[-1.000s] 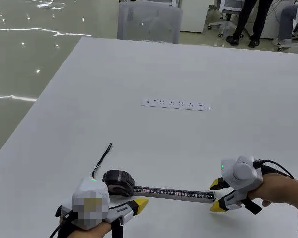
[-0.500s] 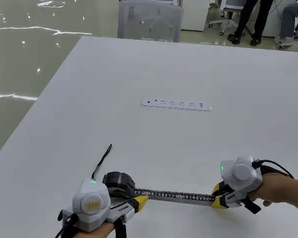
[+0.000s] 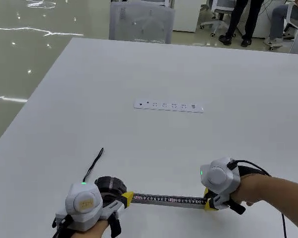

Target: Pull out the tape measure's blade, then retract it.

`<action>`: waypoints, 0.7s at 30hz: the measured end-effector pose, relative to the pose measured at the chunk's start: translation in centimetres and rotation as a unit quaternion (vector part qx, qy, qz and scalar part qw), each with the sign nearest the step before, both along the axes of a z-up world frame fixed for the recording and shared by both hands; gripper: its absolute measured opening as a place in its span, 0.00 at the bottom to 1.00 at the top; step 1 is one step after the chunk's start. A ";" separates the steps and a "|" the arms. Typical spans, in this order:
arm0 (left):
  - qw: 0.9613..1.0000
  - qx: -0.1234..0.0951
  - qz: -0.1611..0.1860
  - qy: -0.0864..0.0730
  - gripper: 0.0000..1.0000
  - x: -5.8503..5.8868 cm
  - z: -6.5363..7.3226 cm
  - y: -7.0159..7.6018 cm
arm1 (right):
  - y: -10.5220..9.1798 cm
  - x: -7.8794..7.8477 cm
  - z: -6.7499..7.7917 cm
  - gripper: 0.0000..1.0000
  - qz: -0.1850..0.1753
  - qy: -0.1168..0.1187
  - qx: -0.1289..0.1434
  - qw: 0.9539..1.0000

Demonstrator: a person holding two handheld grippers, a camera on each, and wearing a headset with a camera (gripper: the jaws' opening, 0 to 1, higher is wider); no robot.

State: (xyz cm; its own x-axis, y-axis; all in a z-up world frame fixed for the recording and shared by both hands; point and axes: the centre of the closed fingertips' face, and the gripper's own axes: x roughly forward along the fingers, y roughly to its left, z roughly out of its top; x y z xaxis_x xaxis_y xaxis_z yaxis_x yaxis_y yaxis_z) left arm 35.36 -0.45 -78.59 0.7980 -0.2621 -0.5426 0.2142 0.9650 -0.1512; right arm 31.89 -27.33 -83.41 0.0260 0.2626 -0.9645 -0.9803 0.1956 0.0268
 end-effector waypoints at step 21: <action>0.999 0.011 0.036 0.039 0.64 0.9 -1.4 0.0 | 0.0 0.2 -0.1 0.14 -0.014 0.003 -0.013 1.000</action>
State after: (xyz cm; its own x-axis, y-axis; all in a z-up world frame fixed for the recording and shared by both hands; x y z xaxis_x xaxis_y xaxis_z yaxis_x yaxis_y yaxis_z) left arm 36.23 -0.44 -80.02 0.7699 -0.1919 -0.6086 0.1318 0.9810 -0.1426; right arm 32.10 -27.37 -83.56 0.0273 0.2375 -0.9710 -0.9741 0.2243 0.0274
